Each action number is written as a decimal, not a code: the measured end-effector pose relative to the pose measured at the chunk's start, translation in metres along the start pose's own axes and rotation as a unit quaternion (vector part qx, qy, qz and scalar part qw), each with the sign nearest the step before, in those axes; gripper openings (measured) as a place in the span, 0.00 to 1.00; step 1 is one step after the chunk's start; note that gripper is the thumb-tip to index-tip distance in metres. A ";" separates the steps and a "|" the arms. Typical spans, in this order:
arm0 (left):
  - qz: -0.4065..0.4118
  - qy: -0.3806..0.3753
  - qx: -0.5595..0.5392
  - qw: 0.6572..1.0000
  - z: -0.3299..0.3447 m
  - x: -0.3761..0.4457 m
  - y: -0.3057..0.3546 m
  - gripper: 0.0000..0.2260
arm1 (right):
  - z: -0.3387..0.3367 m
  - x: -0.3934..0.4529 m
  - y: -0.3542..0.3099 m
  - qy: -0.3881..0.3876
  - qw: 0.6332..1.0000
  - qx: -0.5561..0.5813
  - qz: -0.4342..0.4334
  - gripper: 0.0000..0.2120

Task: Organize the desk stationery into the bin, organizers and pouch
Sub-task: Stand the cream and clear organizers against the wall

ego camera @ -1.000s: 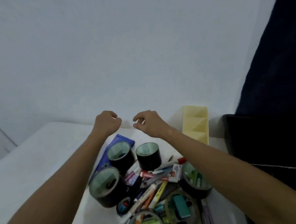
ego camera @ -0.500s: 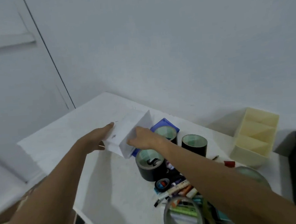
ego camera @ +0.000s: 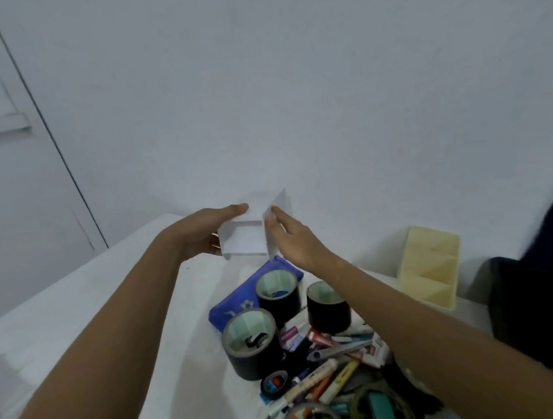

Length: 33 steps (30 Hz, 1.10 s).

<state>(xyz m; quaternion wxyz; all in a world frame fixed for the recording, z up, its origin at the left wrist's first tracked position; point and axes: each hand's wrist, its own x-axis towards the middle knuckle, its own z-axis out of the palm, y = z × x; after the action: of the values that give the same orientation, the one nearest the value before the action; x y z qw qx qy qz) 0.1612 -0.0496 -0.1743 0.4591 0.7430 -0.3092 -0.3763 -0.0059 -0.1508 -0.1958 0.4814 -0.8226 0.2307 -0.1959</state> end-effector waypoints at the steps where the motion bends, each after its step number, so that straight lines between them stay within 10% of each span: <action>1: 0.014 -0.012 0.008 1.000 0.010 0.004 0.012 0.25 | -0.013 -0.004 0.001 0.023 1.000 0.011 -0.007 0.23; 12: 0.126 -0.122 0.158 0.972 0.092 0.021 0.078 0.24 | -0.115 -0.040 0.030 0.090 0.995 -0.040 0.026 0.24; 33: 0.089 -0.018 0.096 0.991 0.139 0.087 0.081 0.13 | -0.130 0.014 0.070 0.136 0.982 -0.062 0.115 0.27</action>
<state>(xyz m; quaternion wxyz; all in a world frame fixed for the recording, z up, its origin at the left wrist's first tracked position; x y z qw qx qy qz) 0.0800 -0.2138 -0.1649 0.4115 0.7462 -0.4169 -0.3162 -0.0786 -0.2797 -0.1967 0.4125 -0.7846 0.3990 -0.2345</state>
